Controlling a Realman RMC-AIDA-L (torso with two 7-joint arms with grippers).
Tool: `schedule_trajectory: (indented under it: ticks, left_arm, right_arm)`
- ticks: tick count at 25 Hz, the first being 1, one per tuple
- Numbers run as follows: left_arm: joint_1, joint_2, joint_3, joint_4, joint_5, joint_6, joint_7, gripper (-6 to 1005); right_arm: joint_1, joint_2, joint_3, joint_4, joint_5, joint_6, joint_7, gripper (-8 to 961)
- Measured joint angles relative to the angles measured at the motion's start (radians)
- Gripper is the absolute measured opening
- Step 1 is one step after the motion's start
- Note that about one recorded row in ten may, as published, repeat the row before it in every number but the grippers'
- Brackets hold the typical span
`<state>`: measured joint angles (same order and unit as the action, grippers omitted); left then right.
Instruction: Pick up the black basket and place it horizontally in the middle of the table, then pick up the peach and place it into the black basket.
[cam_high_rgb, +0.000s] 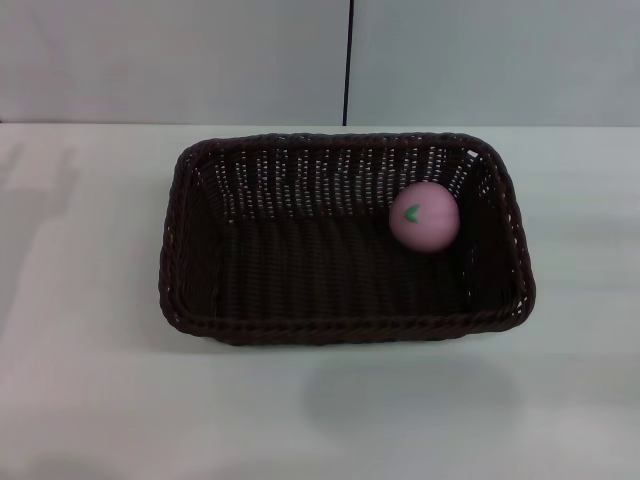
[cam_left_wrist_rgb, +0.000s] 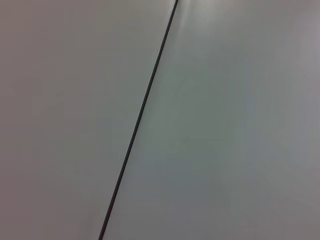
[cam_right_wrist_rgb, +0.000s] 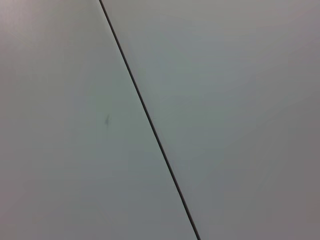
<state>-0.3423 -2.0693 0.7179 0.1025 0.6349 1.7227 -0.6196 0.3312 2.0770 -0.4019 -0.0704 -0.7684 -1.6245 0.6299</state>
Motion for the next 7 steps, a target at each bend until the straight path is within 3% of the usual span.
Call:
schedule_trajectory:
  ticks: [7]
  left_arm:
    - [0.002,0.000,0.003,-0.001,0.000,0.001,-0.006,695]
  right_arm:
    - [0.005,0.000,0.000,0.009,0.000,0.000,-0.001,551]
